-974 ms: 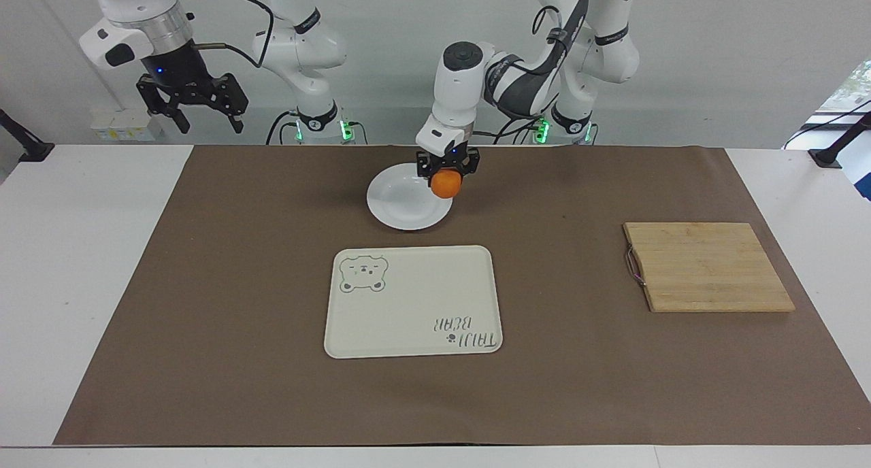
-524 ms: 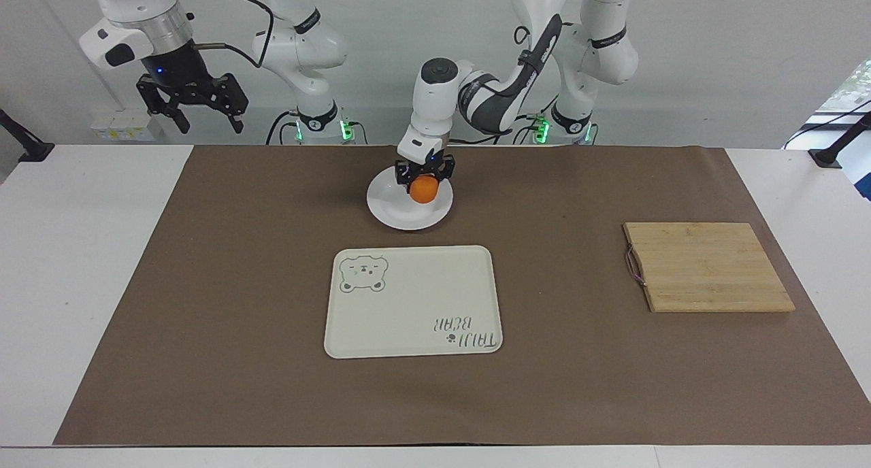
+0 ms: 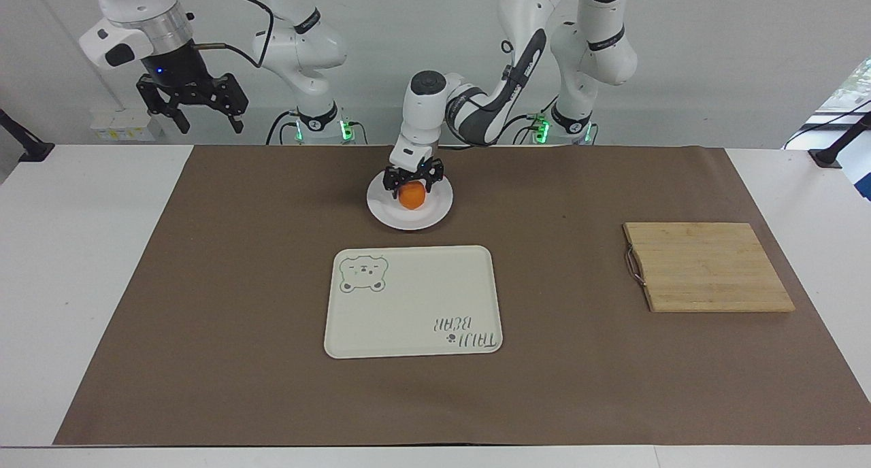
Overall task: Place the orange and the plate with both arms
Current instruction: 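Release the orange onto the plate and withdraw the left gripper, then reach the right gripper to the plate rim while the left gripper retracts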
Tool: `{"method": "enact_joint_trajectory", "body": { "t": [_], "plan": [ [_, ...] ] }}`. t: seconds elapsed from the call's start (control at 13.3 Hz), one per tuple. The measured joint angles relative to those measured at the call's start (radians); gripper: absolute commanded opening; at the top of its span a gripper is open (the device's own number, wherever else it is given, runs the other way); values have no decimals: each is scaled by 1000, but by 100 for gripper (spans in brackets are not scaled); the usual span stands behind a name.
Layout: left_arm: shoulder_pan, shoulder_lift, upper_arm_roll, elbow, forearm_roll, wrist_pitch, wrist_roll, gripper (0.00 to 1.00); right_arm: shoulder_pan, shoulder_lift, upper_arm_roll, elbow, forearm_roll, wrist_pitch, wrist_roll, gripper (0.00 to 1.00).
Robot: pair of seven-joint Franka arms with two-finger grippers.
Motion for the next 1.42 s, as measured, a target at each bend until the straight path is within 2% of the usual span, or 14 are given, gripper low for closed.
{"method": "enact_joint_trajectory", "body": {
  "t": [0.22,0.52,0.75,1.12,1.42],
  "plan": [
    [68,-59,11,23,1,-44,8,100,0,0,0,0,0,0,0,100],
    [230,-133,16,90,1,-159,133,100,0,0,0,0,0,0,0,100],
    [348,-143,19,181,1,-307,295,100,0,0,0,0,0,0,0,100],
    [585,-151,23,297,0,-510,707,100,-1,-1,-4,0,0,0,0,100],
    [709,-153,24,372,1,-623,877,100,0,-14,-1,-25,27,-5,0,100]
  ]
}}
